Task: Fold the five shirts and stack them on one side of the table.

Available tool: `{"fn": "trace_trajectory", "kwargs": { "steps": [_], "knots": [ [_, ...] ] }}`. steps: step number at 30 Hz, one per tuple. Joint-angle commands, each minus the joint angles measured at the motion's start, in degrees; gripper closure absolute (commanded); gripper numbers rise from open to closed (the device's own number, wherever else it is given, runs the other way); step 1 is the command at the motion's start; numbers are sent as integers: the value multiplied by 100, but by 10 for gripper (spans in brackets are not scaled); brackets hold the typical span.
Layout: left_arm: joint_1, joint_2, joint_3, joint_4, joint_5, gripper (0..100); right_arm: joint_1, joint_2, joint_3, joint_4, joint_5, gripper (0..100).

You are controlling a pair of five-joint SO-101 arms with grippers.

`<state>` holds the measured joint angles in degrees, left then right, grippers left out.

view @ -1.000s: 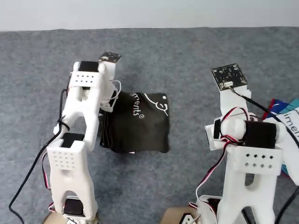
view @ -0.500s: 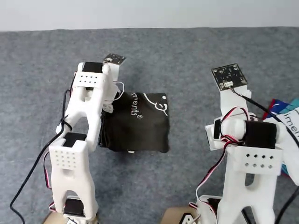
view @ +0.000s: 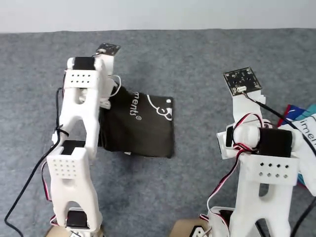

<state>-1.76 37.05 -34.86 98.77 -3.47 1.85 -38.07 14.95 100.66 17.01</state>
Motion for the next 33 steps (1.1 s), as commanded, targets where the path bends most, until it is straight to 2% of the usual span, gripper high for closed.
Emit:
{"fn": "trace_trajectory", "kwargs": {
  "steps": [1,9,13,16,22,26,33],
  "knots": [
    [-132,-149,-207,176,-62,998,57,-127,-44,180,0,913],
    [-97,-141,-198,176,-79,986,57,-127,-44,180,0,913],
    [-149,-185,-110,176,-141,854,57,-127,-44,180,9,913],
    [-273,-202,-145,176,-123,818,57,-127,-53,180,9,913],
    [-484,-448,-154,176,-141,819,48,-127,-53,180,9,913],
    [-299,-888,-163,141,-141,829,31,-127,-53,171,9,913],
    [-114,-1345,-84,185,-141,978,22,-127,-53,171,9,913]
  ]
}}
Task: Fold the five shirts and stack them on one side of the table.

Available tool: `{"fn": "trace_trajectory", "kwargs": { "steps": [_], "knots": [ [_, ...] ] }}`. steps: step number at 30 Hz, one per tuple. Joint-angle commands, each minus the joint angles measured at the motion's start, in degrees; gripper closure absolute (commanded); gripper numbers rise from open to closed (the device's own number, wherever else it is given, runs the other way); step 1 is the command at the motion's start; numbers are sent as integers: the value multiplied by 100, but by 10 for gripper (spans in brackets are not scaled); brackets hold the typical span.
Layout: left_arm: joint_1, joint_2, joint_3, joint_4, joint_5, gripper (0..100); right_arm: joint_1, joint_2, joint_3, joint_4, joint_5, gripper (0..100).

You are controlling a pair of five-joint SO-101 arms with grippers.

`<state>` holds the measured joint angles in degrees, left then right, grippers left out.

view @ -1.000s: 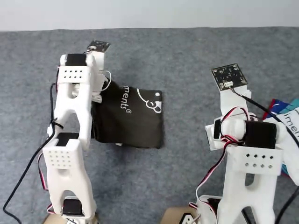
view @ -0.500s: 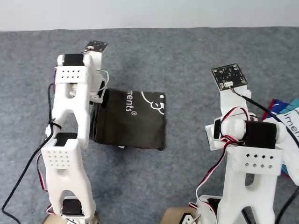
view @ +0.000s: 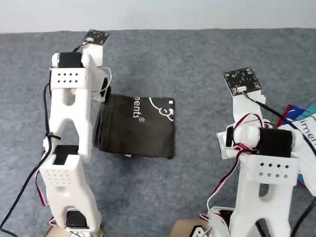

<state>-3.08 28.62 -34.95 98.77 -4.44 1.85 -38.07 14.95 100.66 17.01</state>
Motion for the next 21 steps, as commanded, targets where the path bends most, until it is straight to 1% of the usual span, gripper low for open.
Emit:
{"fn": "trace_trajectory", "kwargs": {
  "steps": [1,4,6,9,12,17,21],
  "knots": [
    [-79,-571,13,185,-44,995,13,-127,-53,171,9,913],
    [-431,-993,523,185,-44,998,4,-119,-53,171,-26,913],
    [-721,-1459,989,185,-53,998,-189,-119,-53,163,-44,913],
    [-1196,-2295,1622,185,-202,998,-725,-110,-44,13,-53,913],
    [-1732,-3095,2053,176,-211,998,-1349,-48,-35,-541,-53,914],
    [-2866,-4035,2290,176,-211,998,-2193,1077,-88,-1534,-44,980],
    [-3719,-4378,2325,176,-211,998,-2914,2202,-571,-1974,-44,988]
  ]
}}
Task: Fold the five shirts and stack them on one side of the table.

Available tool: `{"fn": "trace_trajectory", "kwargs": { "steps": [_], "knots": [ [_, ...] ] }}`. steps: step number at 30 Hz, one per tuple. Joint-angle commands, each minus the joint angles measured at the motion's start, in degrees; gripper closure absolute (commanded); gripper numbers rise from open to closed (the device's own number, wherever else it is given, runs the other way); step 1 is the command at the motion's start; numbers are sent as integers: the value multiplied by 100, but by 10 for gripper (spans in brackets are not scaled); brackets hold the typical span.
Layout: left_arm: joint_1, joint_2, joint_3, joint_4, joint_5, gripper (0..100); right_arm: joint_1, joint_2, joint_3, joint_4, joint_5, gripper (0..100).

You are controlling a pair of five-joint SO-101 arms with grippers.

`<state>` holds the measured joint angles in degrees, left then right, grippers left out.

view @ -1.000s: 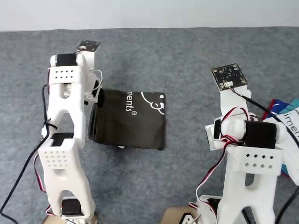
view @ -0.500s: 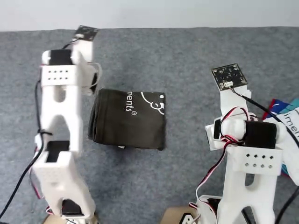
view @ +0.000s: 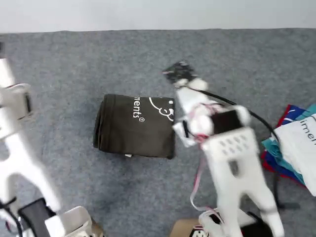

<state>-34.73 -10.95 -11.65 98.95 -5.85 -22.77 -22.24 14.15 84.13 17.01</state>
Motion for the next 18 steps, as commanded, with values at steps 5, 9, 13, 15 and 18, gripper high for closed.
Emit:
{"fn": "trace_trajectory", "kwargs": {
  "steps": [5,9,13,15,18],
  "knots": [
    [-1143,-536,-4,158,-70,998,-1305,1974,-1292,-945,-18,988],
    [-1371,-536,-4,158,-70,998,-1754,3187,-1846,-1411,0,988],
    [-1653,-536,40,158,-70,998,-2044,4338,-2778,-1596,167,988],
    [-1732,-536,145,158,-70,998,-2202,4831,-3358,-1578,352,988],
    [-1881,-536,321,158,-70,998,-2448,5499,-4176,-1569,404,988]
  ]
}}
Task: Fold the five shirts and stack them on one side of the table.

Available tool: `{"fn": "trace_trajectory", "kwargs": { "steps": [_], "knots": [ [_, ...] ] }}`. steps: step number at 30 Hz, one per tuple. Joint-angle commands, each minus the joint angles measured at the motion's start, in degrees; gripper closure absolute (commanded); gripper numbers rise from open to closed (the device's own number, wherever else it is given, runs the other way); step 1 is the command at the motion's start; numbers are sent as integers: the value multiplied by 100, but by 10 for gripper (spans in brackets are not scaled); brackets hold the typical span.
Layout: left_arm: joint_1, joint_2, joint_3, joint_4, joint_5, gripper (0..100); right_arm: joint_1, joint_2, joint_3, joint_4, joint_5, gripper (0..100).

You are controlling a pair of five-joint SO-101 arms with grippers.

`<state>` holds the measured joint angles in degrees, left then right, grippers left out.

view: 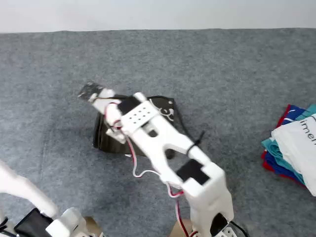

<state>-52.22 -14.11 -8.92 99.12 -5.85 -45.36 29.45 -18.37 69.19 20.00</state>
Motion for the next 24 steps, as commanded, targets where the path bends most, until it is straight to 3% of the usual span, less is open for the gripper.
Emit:
{"fn": "trace_trajectory", "kwargs": {
  "steps": [1,11,24],
  "knots": [
    [-176,-220,75,141,-70,998,-259,514,-1143,-75,105,988],
    [-97,-185,101,132,-70,998,-532,1736,-1776,66,114,988],
    [369,-176,101,123,-79,998,-233,259,-1776,-189,519,988]
  ]
}}
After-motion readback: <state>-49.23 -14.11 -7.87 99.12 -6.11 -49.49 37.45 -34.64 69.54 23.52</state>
